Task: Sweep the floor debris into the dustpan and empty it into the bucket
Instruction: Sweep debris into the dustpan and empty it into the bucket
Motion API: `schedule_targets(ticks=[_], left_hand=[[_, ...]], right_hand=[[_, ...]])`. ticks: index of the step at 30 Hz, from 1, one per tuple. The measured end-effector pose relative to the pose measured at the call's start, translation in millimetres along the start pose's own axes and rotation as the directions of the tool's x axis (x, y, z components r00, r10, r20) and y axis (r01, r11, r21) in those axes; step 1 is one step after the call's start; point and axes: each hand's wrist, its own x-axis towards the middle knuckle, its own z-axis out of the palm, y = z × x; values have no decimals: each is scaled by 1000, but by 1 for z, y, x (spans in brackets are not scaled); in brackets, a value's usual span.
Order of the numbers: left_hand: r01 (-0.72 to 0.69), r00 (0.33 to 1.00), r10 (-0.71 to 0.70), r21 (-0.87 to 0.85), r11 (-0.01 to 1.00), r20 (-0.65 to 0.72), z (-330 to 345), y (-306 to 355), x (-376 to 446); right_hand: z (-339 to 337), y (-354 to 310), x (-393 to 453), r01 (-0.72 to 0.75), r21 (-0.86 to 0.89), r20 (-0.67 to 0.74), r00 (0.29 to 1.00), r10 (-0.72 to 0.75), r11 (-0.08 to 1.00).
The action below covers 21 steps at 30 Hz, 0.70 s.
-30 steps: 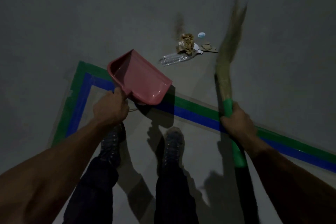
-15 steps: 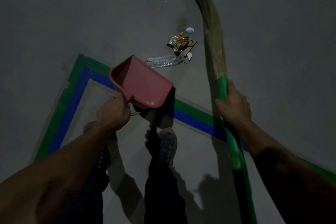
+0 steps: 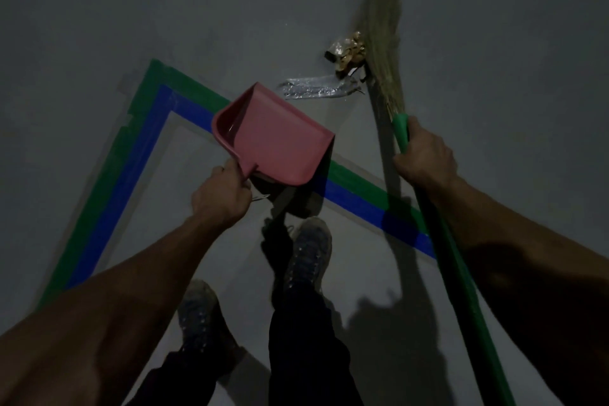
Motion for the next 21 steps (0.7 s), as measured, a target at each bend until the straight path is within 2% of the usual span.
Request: schedule_targets(ticks=[5, 9, 12, 16, 21], left_hand=[[-34, 999, 34, -23, 999, -18, 7, -1, 6], [-48, 999, 47, -19, 999, -23, 5, -1, 14], [-65, 997, 65, -13, 998, -33, 5, -1, 24], [-110, 993, 109, -8, 994, -53, 8, -2, 38], [-120, 991, 122, 49, 992, -55, 9, -1, 47]], right_hand=[[25, 15, -46, 70, -55, 36, 997, -68, 996], [6, 22, -55, 40, -11, -63, 997, -40, 999], [-11, 14, -25, 50, 17, -131, 990, -47, 999], [-11, -10, 11, 58, -1, -60, 996, -58, 998], [36, -13, -18, 151, 3, 61, 987, -151, 989]])
